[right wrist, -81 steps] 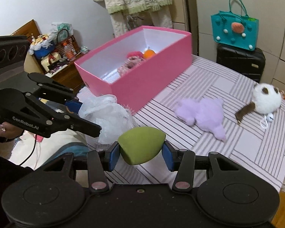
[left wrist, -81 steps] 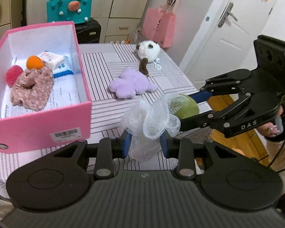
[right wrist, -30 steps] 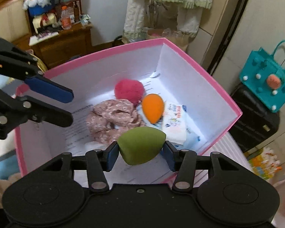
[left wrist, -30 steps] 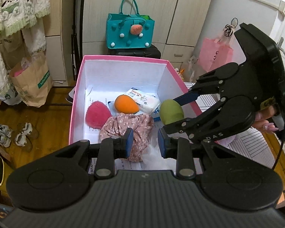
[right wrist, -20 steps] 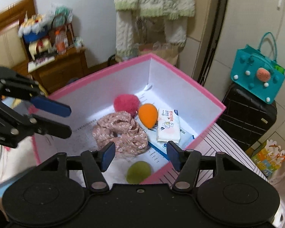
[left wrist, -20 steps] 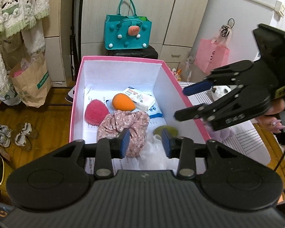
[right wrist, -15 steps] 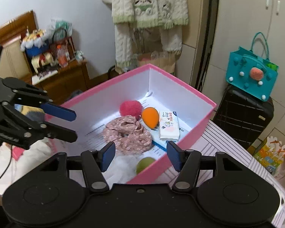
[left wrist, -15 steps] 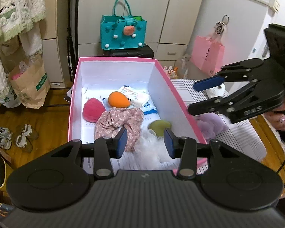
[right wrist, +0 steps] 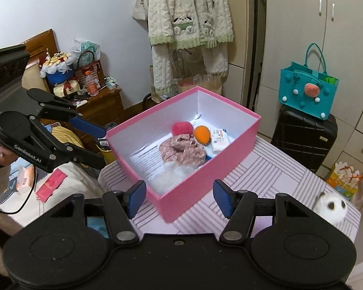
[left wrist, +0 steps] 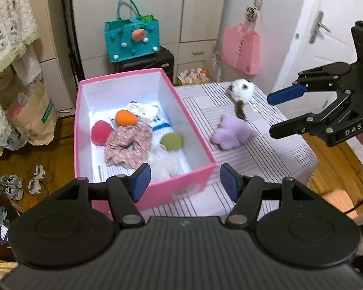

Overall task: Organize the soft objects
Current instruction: 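Reach both grippers toward the lilac plush on the table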

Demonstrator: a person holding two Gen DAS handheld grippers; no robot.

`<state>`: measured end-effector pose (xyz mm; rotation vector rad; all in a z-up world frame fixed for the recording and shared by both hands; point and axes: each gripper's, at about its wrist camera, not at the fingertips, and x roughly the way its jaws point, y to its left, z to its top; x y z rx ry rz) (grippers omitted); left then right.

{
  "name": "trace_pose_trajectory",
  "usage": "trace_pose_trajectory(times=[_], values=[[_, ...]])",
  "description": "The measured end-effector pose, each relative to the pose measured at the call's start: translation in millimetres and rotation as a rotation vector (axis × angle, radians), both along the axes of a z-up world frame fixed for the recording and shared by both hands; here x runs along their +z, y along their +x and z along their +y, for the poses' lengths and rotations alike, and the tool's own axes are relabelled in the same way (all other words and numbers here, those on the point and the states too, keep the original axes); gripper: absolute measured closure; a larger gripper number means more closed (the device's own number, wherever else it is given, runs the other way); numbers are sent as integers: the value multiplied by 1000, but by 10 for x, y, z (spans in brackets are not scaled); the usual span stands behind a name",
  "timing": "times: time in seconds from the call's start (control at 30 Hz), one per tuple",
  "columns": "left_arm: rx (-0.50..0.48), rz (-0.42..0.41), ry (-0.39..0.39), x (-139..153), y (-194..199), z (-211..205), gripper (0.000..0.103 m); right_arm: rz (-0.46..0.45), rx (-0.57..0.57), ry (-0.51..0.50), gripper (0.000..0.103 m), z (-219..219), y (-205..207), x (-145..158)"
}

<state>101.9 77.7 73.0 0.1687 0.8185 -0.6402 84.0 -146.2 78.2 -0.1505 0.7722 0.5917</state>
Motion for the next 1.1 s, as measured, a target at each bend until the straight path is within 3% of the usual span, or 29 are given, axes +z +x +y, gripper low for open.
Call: trace_pose_trajectory(times=[0.37, 0.73, 1.1], values=[[-112, 15, 25, -40, -328, -461, 33, -5, -42, -14, 33, -354, -541, -100], [-218, 85, 10, -283, -320, -1127, 32, 34, -62, -36, 31, -779, -646, -458], [-155, 72, -44, -544, -73, -1523, 32, -27, -30, -52, 31, -1093, -457, -848]])
